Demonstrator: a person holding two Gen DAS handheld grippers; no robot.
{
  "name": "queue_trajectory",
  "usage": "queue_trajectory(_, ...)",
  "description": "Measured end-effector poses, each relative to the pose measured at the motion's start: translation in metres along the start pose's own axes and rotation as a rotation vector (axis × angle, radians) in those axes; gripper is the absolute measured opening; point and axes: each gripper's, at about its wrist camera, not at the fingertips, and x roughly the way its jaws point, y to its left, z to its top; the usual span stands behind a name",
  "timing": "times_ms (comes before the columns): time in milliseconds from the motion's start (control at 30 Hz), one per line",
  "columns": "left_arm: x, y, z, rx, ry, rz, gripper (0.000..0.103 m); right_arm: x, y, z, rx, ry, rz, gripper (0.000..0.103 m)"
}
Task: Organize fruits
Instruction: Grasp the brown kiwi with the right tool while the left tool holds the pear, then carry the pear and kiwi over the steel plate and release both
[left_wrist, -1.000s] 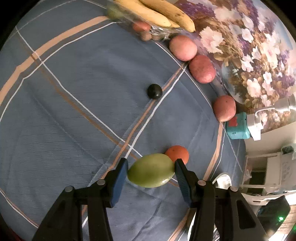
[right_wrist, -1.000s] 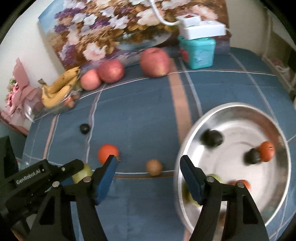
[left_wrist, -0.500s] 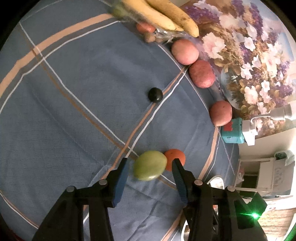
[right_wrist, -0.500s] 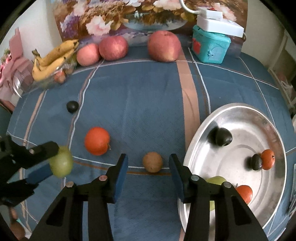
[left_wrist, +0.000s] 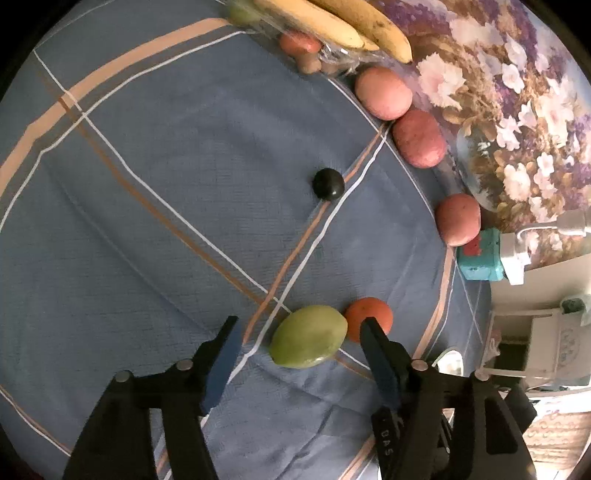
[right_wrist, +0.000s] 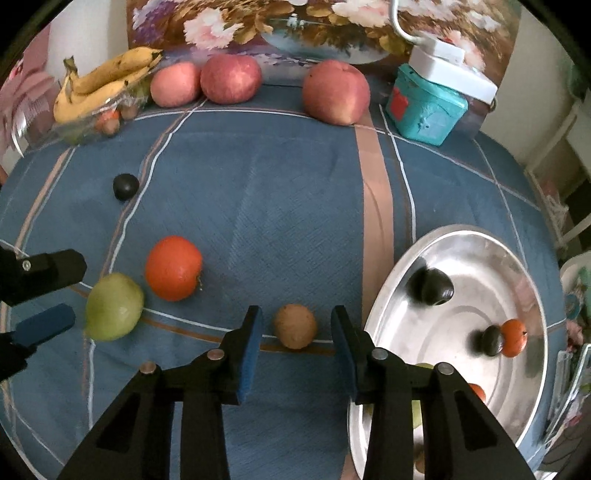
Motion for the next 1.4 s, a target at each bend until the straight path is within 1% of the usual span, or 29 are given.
queue_trajectory(67,0.004,0.0,-0.001,0.001,0.009,0.0,0.073,0.004,-0.001,-0.002,-0.003,0.009,-0.007,0.026)
queue_trajectory(167,0.009,0.0,-0.002,0.009,0.014,0.014,0.074,0.004,-0.001,-0.003,-0.008,0.005,-0.005,0.026)
queue_trajectory(233,0.012,-0.001,-0.003,0.013,0.017,0.024,0.074,0.003,-0.003,-0.003,0.006,0.001,0.008,0.026)
queue_trajectory(367,0.018,-0.002,-0.004,0.027,0.01,0.039,0.073,0.002,-0.007,-0.002,0.043,0.006,0.06,0.026)
queue_trajectory(500,0.02,-0.006,-0.004,0.049,0.0,0.052,0.071,-0.005,-0.003,-0.001,0.04,-0.008,0.073,0.026)
queue_trajectory(533,0.02,-0.007,-0.004,0.051,0.0,0.058,0.07,-0.006,-0.003,0.0,0.041,-0.011,0.077,0.026)
queue_trajectory(567,0.02,-0.007,-0.004,0.053,-0.002,0.059,0.063,-0.008,-0.003,0.0,0.042,-0.014,0.08,0.026)
queue_trajectory(600,0.02,-0.007,-0.003,0.053,-0.001,0.041,0.054,-0.009,-0.004,0.001,0.042,-0.017,0.083,0.026)
queue_trajectory(633,0.02,-0.007,-0.003,0.049,0.007,0.019,0.05,-0.011,-0.004,0.001,0.042,-0.019,0.083,0.026)
queue_trajectory(667,0.021,-0.008,-0.003,0.046,0.017,0.012,0.05,-0.012,-0.004,0.002,0.043,-0.022,0.082,0.026)
queue_trajectory(800,0.021,-0.012,-0.005,0.067,0.012,0.024,0.05,-0.017,-0.003,0.002,0.043,-0.027,0.085,0.026)
queue_trajectory(1067,0.016,-0.01,-0.005,0.045,0.014,0.012,0.049,-0.028,-0.003,0.003,0.035,-0.052,0.085,0.026)
queue_trajectory(1400,-0.006,-0.005,-0.001,0.013,-0.018,-0.046,0.049,-0.038,-0.01,0.003,0.064,-0.069,0.127,0.026)
